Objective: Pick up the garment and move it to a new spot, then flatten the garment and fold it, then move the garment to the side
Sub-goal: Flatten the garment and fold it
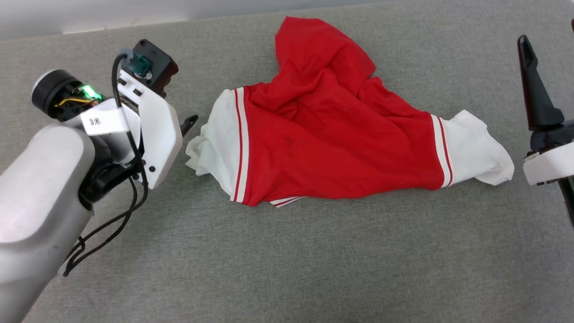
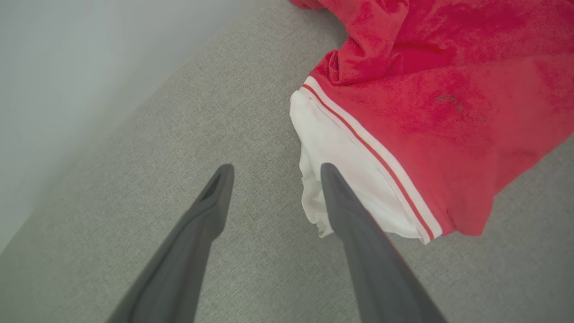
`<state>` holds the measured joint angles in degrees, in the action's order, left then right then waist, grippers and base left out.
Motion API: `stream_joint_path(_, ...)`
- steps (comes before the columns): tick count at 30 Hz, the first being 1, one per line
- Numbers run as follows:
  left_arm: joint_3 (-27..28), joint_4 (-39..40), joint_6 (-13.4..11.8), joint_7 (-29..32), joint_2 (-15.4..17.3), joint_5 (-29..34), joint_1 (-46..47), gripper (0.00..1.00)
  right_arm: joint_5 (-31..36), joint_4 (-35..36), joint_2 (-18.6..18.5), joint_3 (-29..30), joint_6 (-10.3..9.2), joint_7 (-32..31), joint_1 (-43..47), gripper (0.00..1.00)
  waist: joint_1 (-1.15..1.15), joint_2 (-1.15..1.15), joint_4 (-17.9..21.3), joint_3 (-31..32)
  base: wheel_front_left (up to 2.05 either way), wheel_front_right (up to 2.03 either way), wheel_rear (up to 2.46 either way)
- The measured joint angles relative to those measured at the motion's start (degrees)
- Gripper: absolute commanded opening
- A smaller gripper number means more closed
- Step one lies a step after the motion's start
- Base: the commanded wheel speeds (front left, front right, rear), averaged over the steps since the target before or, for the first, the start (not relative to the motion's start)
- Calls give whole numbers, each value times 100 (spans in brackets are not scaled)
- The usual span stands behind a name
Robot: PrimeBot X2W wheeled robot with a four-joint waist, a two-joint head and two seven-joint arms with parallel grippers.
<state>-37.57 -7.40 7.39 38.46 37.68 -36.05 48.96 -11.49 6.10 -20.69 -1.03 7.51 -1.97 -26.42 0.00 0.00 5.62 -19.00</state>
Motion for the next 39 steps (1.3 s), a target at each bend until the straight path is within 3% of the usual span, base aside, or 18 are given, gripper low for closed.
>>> stream_joint_path(3, -320, -113, 0, 519, 104, -569, 213, 100, 60, 119, 55, -34, 0, -26, 51, 100, 0, 0, 92, -88, 0, 0, 0)
stream_joint_path(8, -872, -331, 0, 1114, 297, -996, 611, 100, 92, 203, 175, -111, 0, -41, 58, 100, 0, 0, 256, -267, 0, 0, 0)
stream_joint_path(21, -2107, -799, 0, 1418, 643, -1535, 1116, 100, 141, 105, 325, -313, 0, 64, -30, 100, 0, 0, 567, -646, 0, 0, 0)
stream_joint_path(22, -2143, -805, 0, 1324, 670, -1577, 1130, 41, 141, 87, 325, -314, 0, 74, -30, 100, 0, 0, 563, -646, 0, 0, 0)
stream_joint_path(23, -2213, -777, 1, 1230, 684, -1582, 1150, 0, 141, 67, 323, -309, 0, 94, -30, 100, 0, 0, 552, -637, 0, 0, 0)
stream_joint_path(28, -2337, -530, 2, 527, 800, -1707, 1149, 0, 130, -23, 244, -264, 0, 103, -8, 100, 0, 0, 423, -501, 0, 0, 0)
stream_joint_path(34, -2162, -51, -1, -155, 1366, -1924, 903, 0, 94, -63, 145, -82, 0, 90, 226, 100, 0, 0, 121, -248, 0, 0, 0)
stream_joint_path(39, -2082, 49, -196, -287, 1973, -2150, 442, 0, 88, -42, 85, -37, 0, 44, 353, 100, 0, 0, -148, -81, 0, 0, 0)
